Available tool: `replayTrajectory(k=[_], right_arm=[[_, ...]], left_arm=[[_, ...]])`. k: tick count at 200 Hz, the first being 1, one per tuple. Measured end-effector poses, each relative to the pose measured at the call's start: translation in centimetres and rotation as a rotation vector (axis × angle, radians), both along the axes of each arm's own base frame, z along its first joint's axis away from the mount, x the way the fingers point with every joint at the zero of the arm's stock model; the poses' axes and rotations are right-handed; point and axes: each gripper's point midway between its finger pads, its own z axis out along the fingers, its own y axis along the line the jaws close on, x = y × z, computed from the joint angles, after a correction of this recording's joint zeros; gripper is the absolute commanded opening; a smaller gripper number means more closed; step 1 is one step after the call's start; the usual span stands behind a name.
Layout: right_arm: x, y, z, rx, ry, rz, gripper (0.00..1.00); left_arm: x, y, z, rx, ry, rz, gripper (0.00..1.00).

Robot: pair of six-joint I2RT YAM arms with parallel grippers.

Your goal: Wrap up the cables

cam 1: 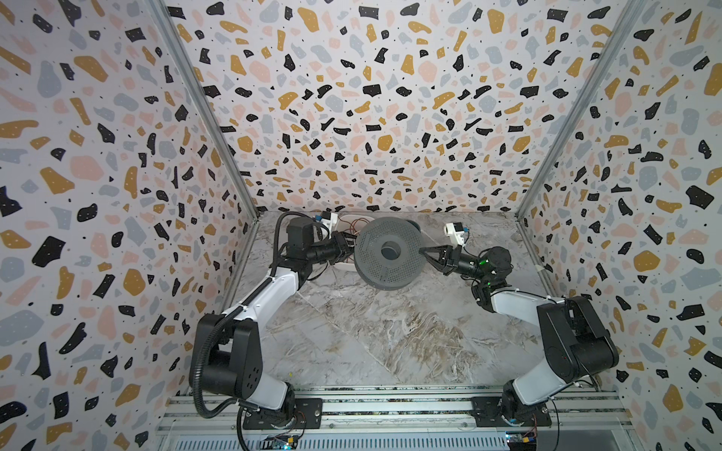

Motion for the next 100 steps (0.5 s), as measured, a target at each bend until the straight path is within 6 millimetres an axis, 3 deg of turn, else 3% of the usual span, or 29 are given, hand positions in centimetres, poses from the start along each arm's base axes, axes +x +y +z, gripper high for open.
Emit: replayTrajectory(k=[100], right_arm=[[0.1, -1.6, -4.8, 0.008, 0.219, -0.052, 0.0]], left_arm=[[0.2, 0.2, -2.6, 0.065, 0.039, -0.008, 0.49]])
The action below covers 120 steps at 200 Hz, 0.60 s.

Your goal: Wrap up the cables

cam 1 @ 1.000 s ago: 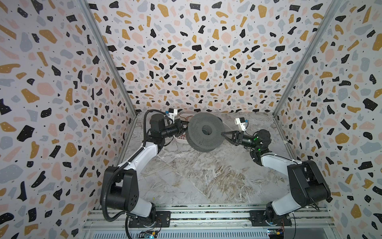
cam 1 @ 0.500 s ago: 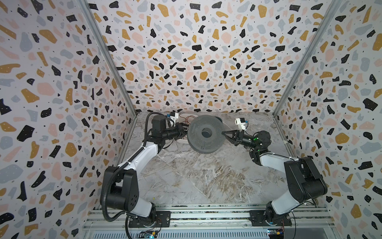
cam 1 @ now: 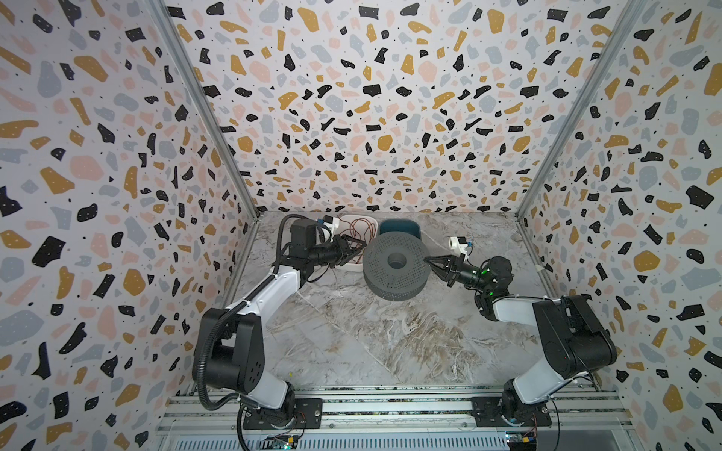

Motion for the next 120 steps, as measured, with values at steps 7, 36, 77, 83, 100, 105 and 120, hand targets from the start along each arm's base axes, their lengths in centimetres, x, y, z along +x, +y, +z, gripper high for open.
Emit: replayTrajectory(k=[7, 36, 77, 83, 100, 105, 120], right_arm=[[-0.1, -0.1, -0.3, -0.001, 0.008, -0.001, 0.0], [-0.3, -0.5, -1.2, -0.002, 0.037, -0.011, 0.0], [-1.4, -1.3, -3.5, -0.015, 0.096, -0.023, 0.0], [-1.6, -1.5, -4.0, -0.02, 0.107, -0.024, 0.0], [-2.3, -1.8, -5.4, -0.038, 0.132, -0.025, 0.0], [-2.5, -1.9, -5.8, -0.045, 0.139, -0.023, 0.0], [-2.9, -2.2, -6.9, -0.072, 0.148, -0.022, 0.0]], left_arm=[[0.0, 0.0, -0.4, 0.008, 0.006, -0.002, 0.51], [-0.2, 0.4, -2.2, 0.069, 0.048, 0.0, 0.53], [-0.4, 1.3, -4.1, 0.134, 0.093, 0.021, 0.55], [-0.4, 1.4, -4.3, 0.145, 0.096, 0.025, 0.55], [-0.4, 1.8, -4.3, 0.174, 0.094, 0.039, 0.55], [-0.3, 2.0, -4.2, 0.183, 0.089, 0.044, 0.56], [-0.2, 2.3, -3.6, 0.205, 0.068, 0.056, 0.58]])
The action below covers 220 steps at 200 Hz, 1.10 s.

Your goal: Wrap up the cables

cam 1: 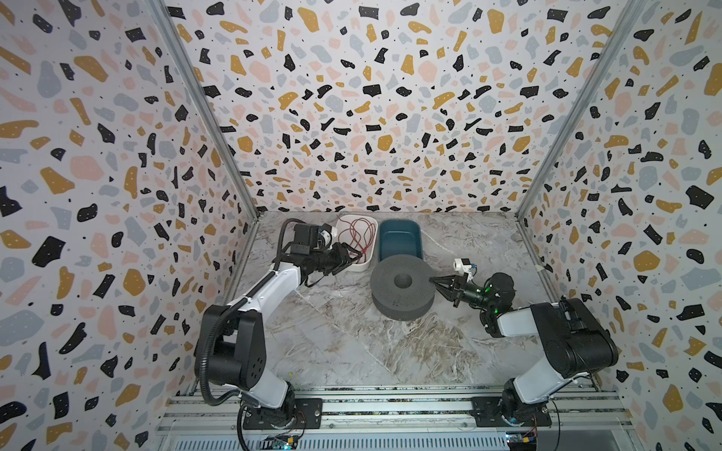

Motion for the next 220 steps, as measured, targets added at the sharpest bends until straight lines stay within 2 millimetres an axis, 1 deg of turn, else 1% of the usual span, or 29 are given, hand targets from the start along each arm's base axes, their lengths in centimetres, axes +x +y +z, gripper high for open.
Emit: replayTrajectory(k=[15, 26, 33, 53, 63, 85, 98, 122, 130, 154, 177, 183, 191, 197, 220], right_arm=[[-0.2, -0.3, -1.1, -0.027, 0.011, -0.003, 0.0], [-0.3, -0.6, -1.8, -0.047, 0.015, -0.006, 0.0], [-0.4, -0.8, -2.3, -0.057, 0.02, -0.009, 0.0], [-0.6, -1.3, -3.0, -0.076, 0.022, -0.018, 0.0], [-0.6, -1.5, -3.3, -0.082, 0.02, -0.021, 0.0], [-0.7, -1.8, -3.9, -0.092, 0.017, -0.024, 0.0], [-0.7, -1.9, -4.6, -0.102, 0.026, -0.026, 0.0], [-0.8, -2.4, -5.9, -0.131, 0.046, -0.031, 0.0], [-0.9, -2.5, -6.2, -0.142, 0.046, -0.031, 0.05], [-1.0, -3.1, -7.3, -0.197, 0.04, -0.031, 0.07], [-0.7, -3.3, -7.0, -0.246, 0.003, -0.022, 0.13], [-0.5, -3.4, -7.0, -0.26, -0.007, -0.023, 0.17], [-0.3, -3.5, -7.1, -0.279, -0.013, -0.027, 0.26], [-0.2, -3.7, -7.3, -0.293, -0.013, -0.032, 0.3], [-0.5, -4.5, -8.8, -0.349, 0.025, -0.045, 0.44]], left_arm=[[0.0, 0.2, 0.8, 0.012, -0.029, 0.003, 0.59], [-0.1, 0.4, 1.2, 0.02, -0.044, 0.008, 0.63], [-0.1, 0.4, 1.4, 0.024, -0.053, 0.01, 0.64], [-0.2, 0.5, 1.9, 0.031, -0.072, 0.01, 0.65], [-0.2, 0.5, 1.8, 0.034, -0.075, 0.009, 0.66], [-0.2, 0.7, 1.7, 0.043, -0.072, 0.011, 0.73], [-0.2, 0.8, 1.6, 0.05, -0.075, 0.012, 0.78], [-0.1, 1.1, 1.4, 0.069, -0.079, 0.016, 0.82], [-0.1, 1.2, 1.3, 0.075, -0.077, 0.02, 0.83], [0.0, 1.7, 0.9, 0.1, -0.079, 0.03, 0.84], [0.0, 2.2, 0.5, 0.129, -0.073, 0.042, 0.85], [0.1, 2.3, 0.4, 0.137, -0.072, 0.044, 0.85], [0.1, 2.5, 0.3, 0.147, -0.07, 0.049, 0.88], [0.3, 2.6, 0.4, 0.155, -0.074, 0.052, 0.9], [0.9, 3.0, 1.1, 0.182, -0.105, 0.071, 0.95]])
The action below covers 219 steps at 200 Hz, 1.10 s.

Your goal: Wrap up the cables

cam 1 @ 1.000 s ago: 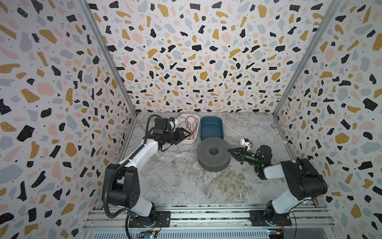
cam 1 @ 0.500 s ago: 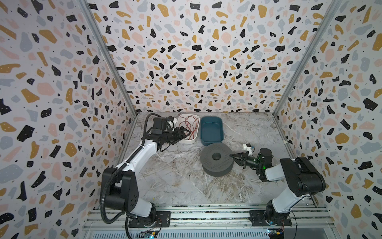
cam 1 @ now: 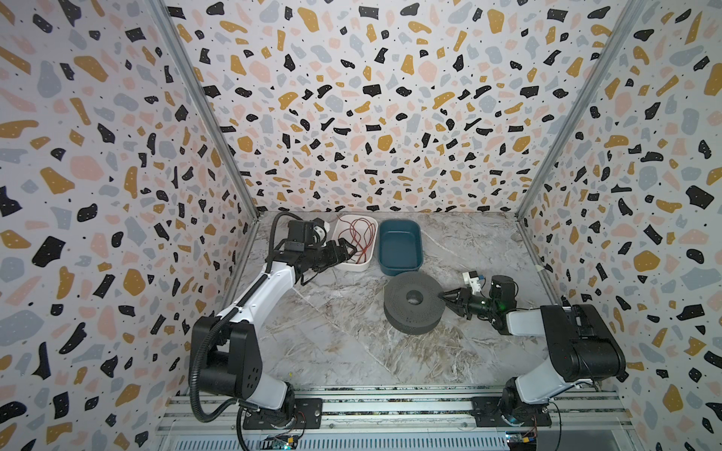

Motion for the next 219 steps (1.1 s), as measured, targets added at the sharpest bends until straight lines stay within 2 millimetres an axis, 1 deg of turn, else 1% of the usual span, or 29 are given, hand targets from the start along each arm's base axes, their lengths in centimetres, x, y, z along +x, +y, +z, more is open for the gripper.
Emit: replayTrajectory(k=[7, 10, 38, 49, 57, 67, 74, 78, 100, 124, 146, 171, 184, 207, 219], right_arm=[[-0.2, -0.1, -0.3, -0.015, 0.006, 0.0, 0.47], [-0.2, -0.2, -0.4, -0.023, 0.011, -0.003, 0.49], [0.1, -1.0, -0.4, -0.108, -0.012, -0.014, 0.62], [0.5, -1.5, 0.0, -0.151, -0.036, -0.025, 0.67], [0.8, -1.8, 0.5, -0.184, -0.057, -0.034, 0.72], [1.4, -2.3, 1.2, -0.229, -0.096, -0.047, 0.77], [1.9, -2.7, 1.7, -0.26, -0.122, -0.059, 0.79], [2.2, -2.9, 2.0, -0.275, -0.132, -0.067, 0.82], [3.7, -4.2, 3.3, -0.37, -0.199, -0.121, 0.85], [5.4, -6.0, 3.7, -0.484, -0.231, -0.193, 0.89], [7.1, -7.8, 4.5, -0.585, -0.269, -0.263, 0.95], [9.2, -9.8, 6.0, -0.697, -0.321, -0.344, 0.97], [10.0, -10.9, 6.5, -0.753, -0.345, -0.388, 1.0], [10.8, -12.9, 6.8, -0.85, -0.381, -0.459, 0.99], [11.0, -13.7, 6.8, -0.893, -0.403, -0.488, 0.99]], left_arm=[[0.2, 0.2, 0.2, 0.011, -0.01, 0.006, 0.97], [0.3, 0.3, 0.3, 0.016, -0.013, 0.008, 1.0], [0.8, 1.2, 0.8, 0.074, -0.037, 0.035, 1.0], [1.1, 1.7, 0.9, 0.105, -0.05, 0.051, 1.0], [1.4, 2.1, 0.9, 0.125, -0.059, 0.066, 1.0], [1.7, 2.7, 0.9, 0.15, -0.07, 0.088, 1.0], [1.9, 3.2, 0.8, 0.17, -0.079, 0.108, 1.0], [2.1, 3.5, 0.8, 0.183, -0.088, 0.12, 1.0], [2.5, 5.7, 0.7, 0.268, -0.151, 0.199, 0.99], [2.4, 8.2, 0.1, 0.367, -0.232, 0.285, 1.0], [2.2, 10.7, -1.4, 0.471, -0.272, 0.358, 0.99], [1.7, 13.1, -3.8, 0.589, -0.301, 0.417, 1.0], [1.1, 14.2, -5.4, 0.655, -0.321, 0.44, 0.99], [-0.7, 16.3, -8.1, 0.777, -0.334, 0.468, 0.99], [-1.5, 17.0, -9.0, 0.821, -0.35, 0.474, 1.0]])
